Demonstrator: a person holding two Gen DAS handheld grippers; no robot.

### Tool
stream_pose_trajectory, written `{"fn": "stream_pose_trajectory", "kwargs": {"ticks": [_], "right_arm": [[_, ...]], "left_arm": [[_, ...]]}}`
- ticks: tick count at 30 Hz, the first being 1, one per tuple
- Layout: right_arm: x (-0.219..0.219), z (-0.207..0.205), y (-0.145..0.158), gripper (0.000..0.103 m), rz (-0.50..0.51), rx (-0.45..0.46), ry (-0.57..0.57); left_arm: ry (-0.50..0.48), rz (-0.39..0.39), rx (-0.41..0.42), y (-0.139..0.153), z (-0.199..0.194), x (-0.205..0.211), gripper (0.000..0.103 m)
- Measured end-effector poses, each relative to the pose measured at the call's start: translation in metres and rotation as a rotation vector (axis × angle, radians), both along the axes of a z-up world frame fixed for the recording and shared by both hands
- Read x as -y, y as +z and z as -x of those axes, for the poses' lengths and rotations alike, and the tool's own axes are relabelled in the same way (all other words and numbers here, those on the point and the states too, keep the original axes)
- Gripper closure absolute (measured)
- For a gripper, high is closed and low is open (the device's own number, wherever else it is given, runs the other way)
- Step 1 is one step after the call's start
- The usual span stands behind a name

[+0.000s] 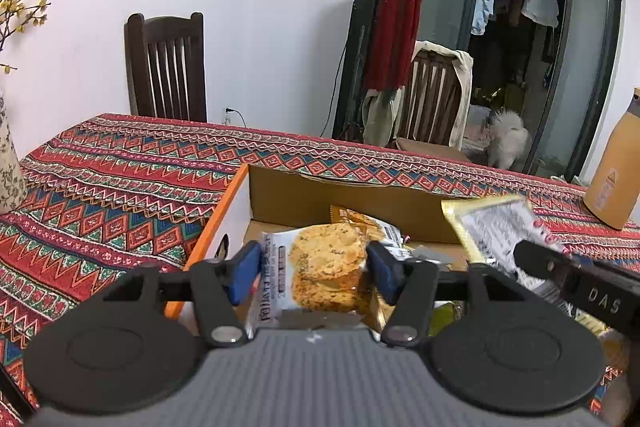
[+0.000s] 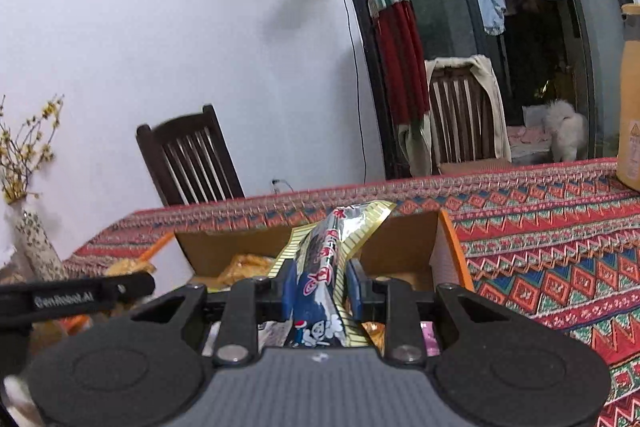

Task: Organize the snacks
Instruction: 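Drop the cookie packet into the box with the left gripper while the right drops the bar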

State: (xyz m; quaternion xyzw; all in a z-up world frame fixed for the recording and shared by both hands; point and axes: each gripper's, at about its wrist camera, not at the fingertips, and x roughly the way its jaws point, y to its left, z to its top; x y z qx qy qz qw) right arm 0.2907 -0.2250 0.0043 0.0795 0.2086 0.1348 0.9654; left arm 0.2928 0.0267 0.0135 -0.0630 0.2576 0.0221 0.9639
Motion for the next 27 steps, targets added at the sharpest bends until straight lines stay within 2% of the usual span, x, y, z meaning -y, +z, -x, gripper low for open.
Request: {"fn": "stream_pose_trajectory", "kwargs": {"ticks": [3, 4, 5, 6, 7, 8, 13, 18, 22, 27], "right_arm": [[-0.002, -0.002, -0.004, 0.071, 0.019, -0.016, -0.017], [-0.001, -0.001, -0.004, 0.057, 0.018, -0.02, -0.023], [0.0, 0.0, -0.004, 0.033, 0.016, -0.016, -0.035], [0.001, 0.001, -0.002, 0.021, 0.016, -0.007, -0.049], [0.003, 0.003, -0.001, 0.004, 0.016, 0.004, -0.062], [0.004, 0.005, 0.001, 0.0, 0.018, 0.011, -0.07], [0.006, 0.019, 0.013, 0.0, 0.048, 0.017, -0.099], [0.014, 0.052, 0.027, 0.0, 0.03, 0.011, -0.083], [0.022, 0.09, 0.03, 0.0, 0.03, 0.008, -0.068], [0.027, 0.143, 0.023, 0.0, 0.043, -0.01, -0.055]], "left_arm": [[-0.007, -0.001, 0.025, 0.002, 0.006, 0.0, 0.013], [-0.004, -0.003, 0.036, 0.003, 0.009, 0.0, 0.002], [0.003, -0.001, 0.05, 0.006, 0.012, 0.0, 0.0], [0.012, 0.001, 0.059, 0.008, 0.015, 0.0, 0.0], [0.012, 0.006, 0.063, 0.011, 0.016, -0.001, 0.0], [0.012, 0.014, 0.072, 0.015, 0.019, -0.002, 0.0], [0.023, 0.015, 0.118, 0.038, 0.037, -0.005, 0.0], [0.002, -0.005, 0.13, 0.055, 0.068, -0.004, 0.0], [-0.039, -0.028, 0.125, 0.053, 0.102, -0.007, 0.0], [-0.06, -0.047, 0.081, 0.035, 0.143, -0.014, 0.0]]}}
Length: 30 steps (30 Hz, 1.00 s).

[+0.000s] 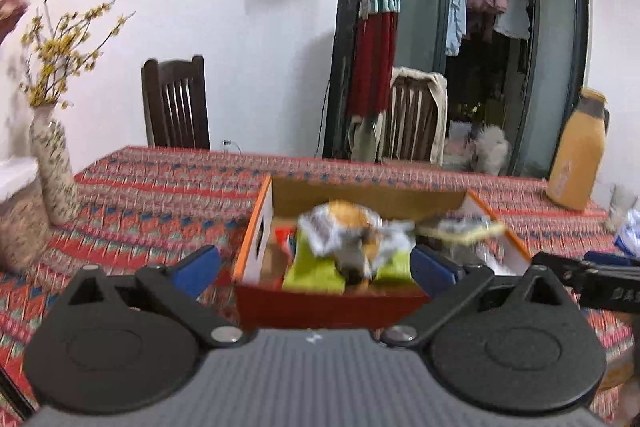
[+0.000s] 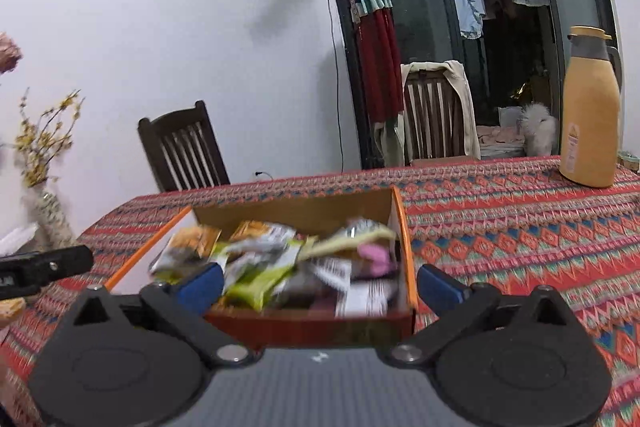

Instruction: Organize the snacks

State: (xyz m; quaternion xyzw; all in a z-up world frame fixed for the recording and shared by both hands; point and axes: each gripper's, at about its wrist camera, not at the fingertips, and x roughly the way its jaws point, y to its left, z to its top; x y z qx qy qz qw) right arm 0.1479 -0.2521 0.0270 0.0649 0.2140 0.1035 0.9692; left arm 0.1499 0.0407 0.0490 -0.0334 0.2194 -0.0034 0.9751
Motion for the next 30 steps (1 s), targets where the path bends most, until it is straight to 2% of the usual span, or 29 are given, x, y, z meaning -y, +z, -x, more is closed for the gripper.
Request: {"fn": "stream_pose_trajectory", "kwargs": {"ticks": [6, 13, 20, 30], "right_arm": [[-0.001, 0.049, -0.021, 0.0, 0.035, -0.06, 0.011], [-0.008, 0.078, -0.043, 0.0, 0.035, -0.126, 0.031], [-0.011, 0.084, -0.055, 0.0, 0.024, -0.167, 0.042], [-0.012, 0.086, -0.057, 0.0, 0.021, -0.178, 0.048]], "left_arm": [[-0.023, -0.032, -0.071, -0.029, 0.038, -0.003, 0.0], [-0.049, -0.011, -0.13, -0.052, 0.065, -0.004, 0.0], [-0.047, -0.008, -0.166, -0.066, 0.079, -0.002, 0.0], [-0.059, -0.005, -0.172, -0.067, 0.084, 0.002, 0.0]]}}
